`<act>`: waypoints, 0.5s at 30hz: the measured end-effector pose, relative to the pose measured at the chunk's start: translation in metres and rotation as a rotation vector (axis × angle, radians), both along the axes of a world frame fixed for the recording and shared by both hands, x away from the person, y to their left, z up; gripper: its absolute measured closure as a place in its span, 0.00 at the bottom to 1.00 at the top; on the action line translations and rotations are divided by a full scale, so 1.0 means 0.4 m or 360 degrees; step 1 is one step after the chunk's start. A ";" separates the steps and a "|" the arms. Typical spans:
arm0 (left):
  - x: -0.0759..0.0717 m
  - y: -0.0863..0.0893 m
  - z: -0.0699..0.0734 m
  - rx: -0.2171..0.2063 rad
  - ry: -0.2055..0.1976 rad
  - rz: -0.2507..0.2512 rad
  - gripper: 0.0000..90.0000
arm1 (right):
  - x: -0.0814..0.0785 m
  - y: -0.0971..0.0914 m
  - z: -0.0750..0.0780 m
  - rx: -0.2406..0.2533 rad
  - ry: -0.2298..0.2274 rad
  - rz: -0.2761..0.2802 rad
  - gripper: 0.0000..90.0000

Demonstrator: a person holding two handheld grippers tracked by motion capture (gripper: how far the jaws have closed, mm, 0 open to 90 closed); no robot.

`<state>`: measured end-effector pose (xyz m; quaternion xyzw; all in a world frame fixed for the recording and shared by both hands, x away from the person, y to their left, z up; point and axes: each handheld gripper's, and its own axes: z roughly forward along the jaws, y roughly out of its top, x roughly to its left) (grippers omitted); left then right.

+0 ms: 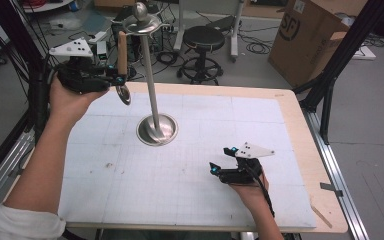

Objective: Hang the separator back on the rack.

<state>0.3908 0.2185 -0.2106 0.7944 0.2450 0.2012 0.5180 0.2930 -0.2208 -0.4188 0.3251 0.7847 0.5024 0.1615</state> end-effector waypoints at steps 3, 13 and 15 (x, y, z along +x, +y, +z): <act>0.004 0.000 -0.003 -0.0046 0.0077 -0.0044 0.75 | -0.001 -0.001 0.001 0.0003 0.0001 0.0000 0.25; -0.006 0.016 -0.035 -0.0015 0.0111 0.0039 0.55 | -0.002 -0.003 0.003 0.0008 -0.0008 0.0001 0.25; -0.007 0.024 -0.045 -0.0019 0.0124 0.0046 0.52 | -0.002 -0.002 0.003 0.0008 -0.0006 0.0003 0.25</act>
